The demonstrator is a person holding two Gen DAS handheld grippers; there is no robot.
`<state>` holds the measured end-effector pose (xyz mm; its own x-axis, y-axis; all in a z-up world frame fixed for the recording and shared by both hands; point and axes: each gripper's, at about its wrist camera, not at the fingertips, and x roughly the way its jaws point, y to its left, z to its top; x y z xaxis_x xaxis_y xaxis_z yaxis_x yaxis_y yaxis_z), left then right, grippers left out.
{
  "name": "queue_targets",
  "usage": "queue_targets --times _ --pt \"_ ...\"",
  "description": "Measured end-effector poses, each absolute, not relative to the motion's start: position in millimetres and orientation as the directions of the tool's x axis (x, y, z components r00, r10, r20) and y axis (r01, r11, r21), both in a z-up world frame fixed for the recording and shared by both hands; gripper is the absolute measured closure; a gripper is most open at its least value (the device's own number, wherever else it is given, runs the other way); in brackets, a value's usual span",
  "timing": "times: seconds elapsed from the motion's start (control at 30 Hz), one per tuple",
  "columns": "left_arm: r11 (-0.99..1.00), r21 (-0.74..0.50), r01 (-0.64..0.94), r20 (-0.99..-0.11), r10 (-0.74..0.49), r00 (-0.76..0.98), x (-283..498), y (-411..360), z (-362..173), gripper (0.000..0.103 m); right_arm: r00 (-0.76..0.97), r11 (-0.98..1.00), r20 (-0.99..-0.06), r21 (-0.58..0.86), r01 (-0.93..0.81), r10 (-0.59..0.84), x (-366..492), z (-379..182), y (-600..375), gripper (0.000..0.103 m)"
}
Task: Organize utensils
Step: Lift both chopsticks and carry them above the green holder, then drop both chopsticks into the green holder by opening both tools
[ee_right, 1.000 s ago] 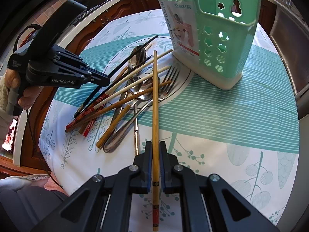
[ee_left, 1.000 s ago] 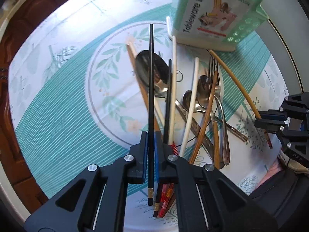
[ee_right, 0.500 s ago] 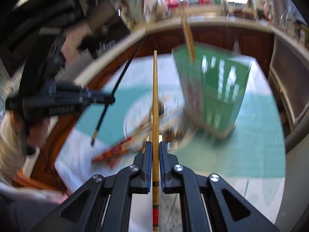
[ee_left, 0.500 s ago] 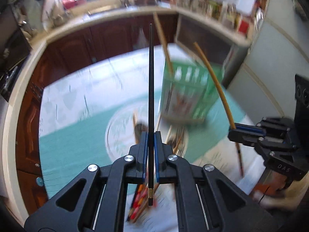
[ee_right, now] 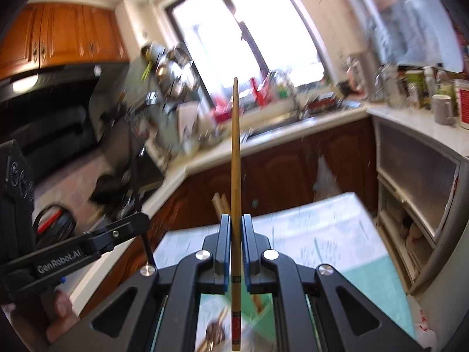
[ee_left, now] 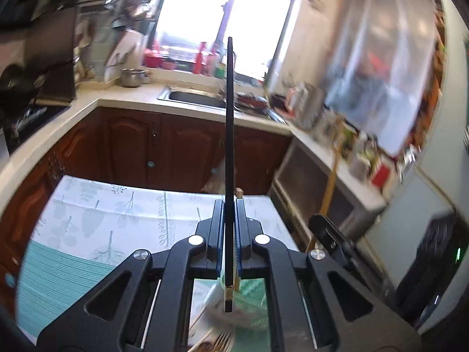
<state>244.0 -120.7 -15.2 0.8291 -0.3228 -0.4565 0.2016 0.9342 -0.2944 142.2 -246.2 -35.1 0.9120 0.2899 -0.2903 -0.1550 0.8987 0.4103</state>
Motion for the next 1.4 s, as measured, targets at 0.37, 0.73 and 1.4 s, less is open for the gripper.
queue_targets --times 0.37,0.73,1.4 --pt "0.918 -0.363 0.161 -0.432 -0.319 0.843 285.7 -129.5 -79.3 0.099 0.970 0.960 -0.184 0.258 -0.109 0.160 159.7 -71.1 -217.2 0.096" --pt "0.910 -0.357 0.212 -0.357 -0.342 0.869 276.2 -143.4 -81.7 0.099 0.934 0.977 -0.296 0.133 -0.165 0.198 160.2 -102.0 -217.3 0.096" --pt "0.938 -0.279 0.207 -0.597 -0.338 0.727 240.5 -133.7 -155.1 0.082 0.830 0.963 -0.490 0.174 -0.207 0.267 136.6 -95.8 -222.3 0.057"
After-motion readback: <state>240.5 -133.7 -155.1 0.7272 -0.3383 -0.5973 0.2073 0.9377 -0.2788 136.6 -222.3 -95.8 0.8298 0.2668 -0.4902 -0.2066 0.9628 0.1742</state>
